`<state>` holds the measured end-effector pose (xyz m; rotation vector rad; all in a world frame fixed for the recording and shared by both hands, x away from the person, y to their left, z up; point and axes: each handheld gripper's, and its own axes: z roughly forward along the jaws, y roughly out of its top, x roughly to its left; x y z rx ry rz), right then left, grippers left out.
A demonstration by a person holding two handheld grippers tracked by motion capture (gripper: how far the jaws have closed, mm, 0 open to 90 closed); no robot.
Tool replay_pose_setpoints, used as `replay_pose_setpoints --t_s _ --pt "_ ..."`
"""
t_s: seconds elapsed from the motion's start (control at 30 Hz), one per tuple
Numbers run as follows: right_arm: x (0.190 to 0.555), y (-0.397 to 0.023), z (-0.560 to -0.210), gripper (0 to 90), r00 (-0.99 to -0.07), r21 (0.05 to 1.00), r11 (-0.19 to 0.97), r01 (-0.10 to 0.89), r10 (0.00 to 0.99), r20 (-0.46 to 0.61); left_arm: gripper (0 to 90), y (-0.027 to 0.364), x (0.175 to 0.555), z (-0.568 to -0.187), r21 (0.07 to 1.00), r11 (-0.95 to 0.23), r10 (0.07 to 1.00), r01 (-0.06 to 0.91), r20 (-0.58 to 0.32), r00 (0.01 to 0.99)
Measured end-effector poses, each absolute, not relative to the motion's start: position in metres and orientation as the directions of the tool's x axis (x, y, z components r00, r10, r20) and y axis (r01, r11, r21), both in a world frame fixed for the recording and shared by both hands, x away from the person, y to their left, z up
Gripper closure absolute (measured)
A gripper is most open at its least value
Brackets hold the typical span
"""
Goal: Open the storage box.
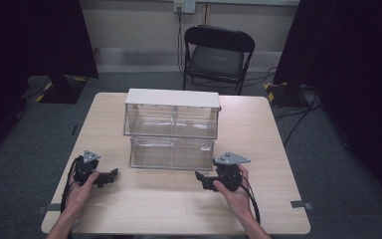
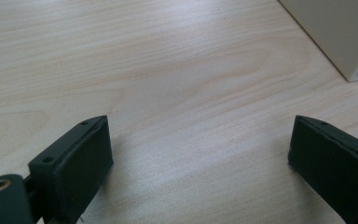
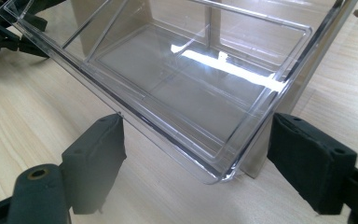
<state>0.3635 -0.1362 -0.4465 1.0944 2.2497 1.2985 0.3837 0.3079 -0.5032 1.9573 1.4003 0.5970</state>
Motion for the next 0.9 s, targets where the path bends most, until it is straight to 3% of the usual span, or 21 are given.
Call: replay_pose_setpoints --t_s 0.9 --pt "0.3604 -0.1389 -0.4390 18.8 -0.659 0.851 0.282 0.442 0.747 0.095 5.6 0.3080 0.3837 -0.5032 0.728 -0.219 0.945 0.649 -0.006 0.326"
